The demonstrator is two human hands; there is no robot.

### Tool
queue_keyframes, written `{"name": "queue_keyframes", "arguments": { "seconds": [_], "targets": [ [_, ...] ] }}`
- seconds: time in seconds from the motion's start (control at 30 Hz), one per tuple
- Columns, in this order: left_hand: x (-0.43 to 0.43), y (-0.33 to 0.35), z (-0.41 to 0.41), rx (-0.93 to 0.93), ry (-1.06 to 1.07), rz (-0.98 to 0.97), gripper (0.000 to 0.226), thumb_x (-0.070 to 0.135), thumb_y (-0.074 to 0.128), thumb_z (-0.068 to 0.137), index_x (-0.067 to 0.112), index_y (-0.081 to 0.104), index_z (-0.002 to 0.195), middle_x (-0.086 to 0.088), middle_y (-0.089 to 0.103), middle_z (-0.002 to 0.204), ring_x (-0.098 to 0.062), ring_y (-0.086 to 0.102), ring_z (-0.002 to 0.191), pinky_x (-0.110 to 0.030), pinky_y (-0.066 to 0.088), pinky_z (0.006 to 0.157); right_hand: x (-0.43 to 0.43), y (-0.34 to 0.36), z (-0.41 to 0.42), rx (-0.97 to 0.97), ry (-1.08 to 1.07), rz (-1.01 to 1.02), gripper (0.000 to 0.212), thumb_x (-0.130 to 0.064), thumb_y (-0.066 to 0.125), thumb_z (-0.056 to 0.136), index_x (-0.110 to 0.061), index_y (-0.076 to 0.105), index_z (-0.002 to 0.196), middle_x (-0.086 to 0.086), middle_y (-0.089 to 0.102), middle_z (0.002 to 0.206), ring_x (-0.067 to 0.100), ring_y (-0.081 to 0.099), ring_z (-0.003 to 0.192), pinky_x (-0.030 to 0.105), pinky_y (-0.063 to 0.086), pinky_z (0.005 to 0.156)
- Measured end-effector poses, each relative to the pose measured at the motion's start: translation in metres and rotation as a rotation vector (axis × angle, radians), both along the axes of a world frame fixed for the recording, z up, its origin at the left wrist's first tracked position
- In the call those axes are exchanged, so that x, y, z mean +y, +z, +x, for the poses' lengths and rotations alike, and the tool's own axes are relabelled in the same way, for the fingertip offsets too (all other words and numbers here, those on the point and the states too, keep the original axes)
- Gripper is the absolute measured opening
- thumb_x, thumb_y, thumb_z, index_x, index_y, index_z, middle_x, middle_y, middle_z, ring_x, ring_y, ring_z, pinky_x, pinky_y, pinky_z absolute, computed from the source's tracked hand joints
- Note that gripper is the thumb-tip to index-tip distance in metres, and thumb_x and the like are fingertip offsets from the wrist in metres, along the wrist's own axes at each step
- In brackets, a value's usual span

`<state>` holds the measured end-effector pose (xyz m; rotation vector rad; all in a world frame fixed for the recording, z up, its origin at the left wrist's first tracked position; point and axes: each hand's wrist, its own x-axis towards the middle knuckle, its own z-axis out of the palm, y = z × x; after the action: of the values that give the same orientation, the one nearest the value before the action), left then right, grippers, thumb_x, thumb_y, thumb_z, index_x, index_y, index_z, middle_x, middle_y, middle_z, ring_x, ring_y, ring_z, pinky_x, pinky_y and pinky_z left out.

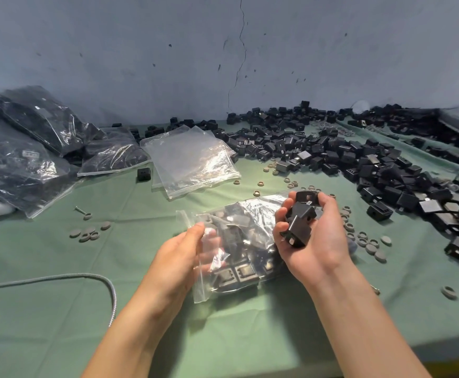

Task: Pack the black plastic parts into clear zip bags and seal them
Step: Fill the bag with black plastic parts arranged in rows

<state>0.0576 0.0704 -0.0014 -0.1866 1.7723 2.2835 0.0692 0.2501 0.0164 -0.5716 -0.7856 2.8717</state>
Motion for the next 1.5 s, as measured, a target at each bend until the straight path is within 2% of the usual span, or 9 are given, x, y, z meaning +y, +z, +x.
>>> {"name": "queue_keyframes", "arguments": {
  "seconds": [0.1,0.27,0.43,0.57,0.83,0.97,1.17,1.33,1.5],
  "targets": [
    [-0.001,0.002,0.0,-0.051,-0.04,0.029,0.028,0.021,0.056,0.098,-0.005,0.063,0.105,-0.023,0.073,0.104,-0.032,0.072,0.095,-0.03,0.062,0.067,0.0,-0.001,0.0,-0.01,0.005,0.009,0.032,-0.045,0.049,0.097,-0.017,0.062,0.107,-0.001,0.063,0.079,0.012,0.057,0.061,0.019,0.043,0.044],
    [-0.011,0.003,-0.004,-0.029,-0.003,0.072,0.021,0.017,0.059,0.096,-0.002,0.064,0.104,-0.016,0.075,0.102,-0.023,0.074,0.09,-0.027,0.062,0.067,0.002,0.0,0.0,-0.016,-0.003,0.055,0.033,-0.046,0.049,0.098,-0.016,0.062,0.107,0.0,0.064,0.079,0.013,0.058,0.062,0.02,0.044,0.043],
    [-0.012,0.004,-0.003,-0.05,-0.071,0.175,0.018,0.019,0.06,0.095,0.005,0.061,0.106,-0.018,0.074,0.106,-0.026,0.072,0.1,-0.028,0.062,0.072,-0.005,0.001,-0.001,0.011,0.054,0.359,0.038,-0.048,0.051,0.099,-0.013,0.066,0.104,0.0,0.068,0.073,0.012,0.061,0.053,0.022,0.042,0.04],
    [-0.012,0.003,-0.004,-0.068,-0.083,0.178,0.017,0.018,0.06,0.095,0.005,0.062,0.105,-0.02,0.073,0.107,-0.031,0.072,0.1,-0.033,0.061,0.078,-0.018,-0.002,-0.006,-0.027,0.16,0.473,0.038,-0.048,0.05,0.099,-0.014,0.066,0.095,0.001,0.067,0.07,0.014,0.057,0.048,0.023,0.038,0.035],
    [-0.008,0.008,-0.002,-0.137,-0.112,0.309,0.034,0.014,0.062,0.092,-0.004,0.054,0.119,-0.031,0.069,0.107,-0.038,0.071,0.097,-0.035,0.062,0.074,-0.021,-0.005,-0.008,-0.054,0.185,0.507,0.037,-0.048,0.05,0.099,-0.016,0.066,0.091,0.0,0.066,0.067,0.014,0.055,0.045,0.023,0.038,0.035],
    [-0.008,0.009,0.0,-0.138,-0.176,0.347,0.048,0.02,0.066,0.085,-0.001,0.049,0.126,-0.031,0.068,0.112,-0.038,0.07,0.103,-0.037,0.06,0.082,-0.022,-0.005,-0.008,-0.068,0.181,0.532,0.038,-0.049,0.05,0.098,-0.016,0.067,0.091,0.0,0.067,0.068,0.014,0.058,0.047,0.023,0.039,0.035],
    [-0.016,0.009,-0.004,-0.117,-0.255,0.256,0.035,0.029,0.056,0.094,0.009,0.049,0.121,-0.029,0.067,0.116,-0.038,0.067,0.109,-0.044,0.054,0.093,-0.022,-0.005,-0.009,-0.069,0.195,0.539,0.038,-0.049,0.052,0.098,-0.015,0.067,0.095,-0.001,0.067,0.068,0.014,0.058,0.047,0.023,0.039,0.036],
    [-0.004,0.008,0.0,-0.143,-0.263,0.301,0.031,0.028,0.057,0.092,0.014,0.051,0.12,-0.026,0.067,0.12,-0.035,0.063,0.117,-0.043,0.05,0.098,-0.022,-0.006,-0.01,-0.07,0.196,0.541,0.039,-0.049,0.051,0.098,-0.014,0.068,0.096,-0.002,0.066,0.066,0.014,0.056,0.046,0.023,0.039,0.037],
    [-0.007,0.009,-0.003,-0.137,-0.161,0.274,0.033,0.025,0.058,0.093,0.005,0.054,0.12,-0.028,0.069,0.112,-0.036,0.069,0.106,-0.041,0.056,0.088,-0.022,-0.005,-0.01,-0.047,0.221,0.522,0.039,-0.049,0.051,0.099,-0.013,0.066,0.099,-0.002,0.06,0.064,0.012,0.05,0.045,0.023,0.036,0.035]
  ]
}}
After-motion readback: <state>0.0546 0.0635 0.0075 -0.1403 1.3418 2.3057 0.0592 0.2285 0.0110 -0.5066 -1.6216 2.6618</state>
